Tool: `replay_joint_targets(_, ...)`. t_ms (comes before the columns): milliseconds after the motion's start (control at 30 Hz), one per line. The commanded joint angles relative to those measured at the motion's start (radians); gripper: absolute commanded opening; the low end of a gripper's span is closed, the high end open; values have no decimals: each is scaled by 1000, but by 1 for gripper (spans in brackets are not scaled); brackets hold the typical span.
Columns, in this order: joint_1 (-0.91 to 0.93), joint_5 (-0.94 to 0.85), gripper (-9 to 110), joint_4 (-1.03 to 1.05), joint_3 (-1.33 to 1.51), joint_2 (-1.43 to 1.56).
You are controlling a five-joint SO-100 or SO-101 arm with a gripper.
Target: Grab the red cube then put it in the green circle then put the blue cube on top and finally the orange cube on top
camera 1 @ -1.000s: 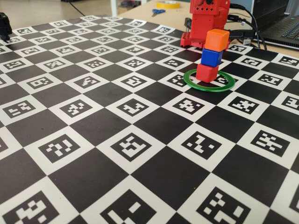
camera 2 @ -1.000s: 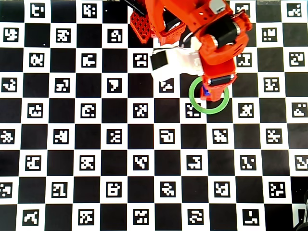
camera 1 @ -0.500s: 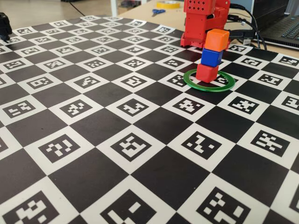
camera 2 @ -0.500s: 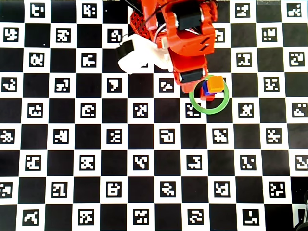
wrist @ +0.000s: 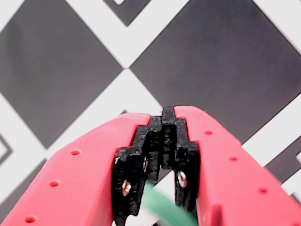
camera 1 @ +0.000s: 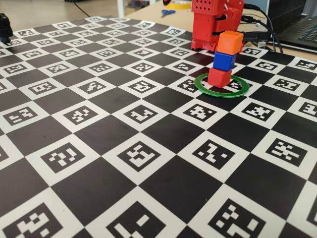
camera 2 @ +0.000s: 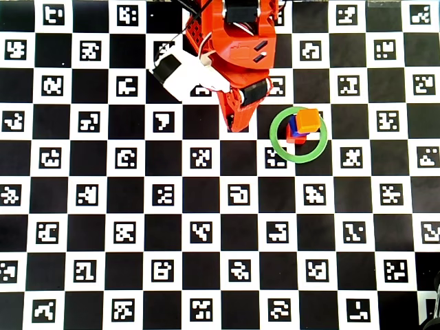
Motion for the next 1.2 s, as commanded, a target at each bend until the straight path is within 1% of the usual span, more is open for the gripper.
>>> replay_joint_targets(0,14,-156,-6,-101,98,127)
replay_joint_targets(133,26,-275,-6,-212,249,267)
replay_joint_targets(300,61,-354,-6,-327,394,399)
replay_joint_targets(600,40,-532,-6,-357,535,497)
replay_joint_targets(667,34,-577,-6,-331,560,509)
replay_joint_targets(833,2,-790,-6,-198,649,549)
replay_joint_targets(1000,-8,-801,-6,-112,690,557)
replay_joint_targets(1167,-12,-859,-6,-20,715,557)
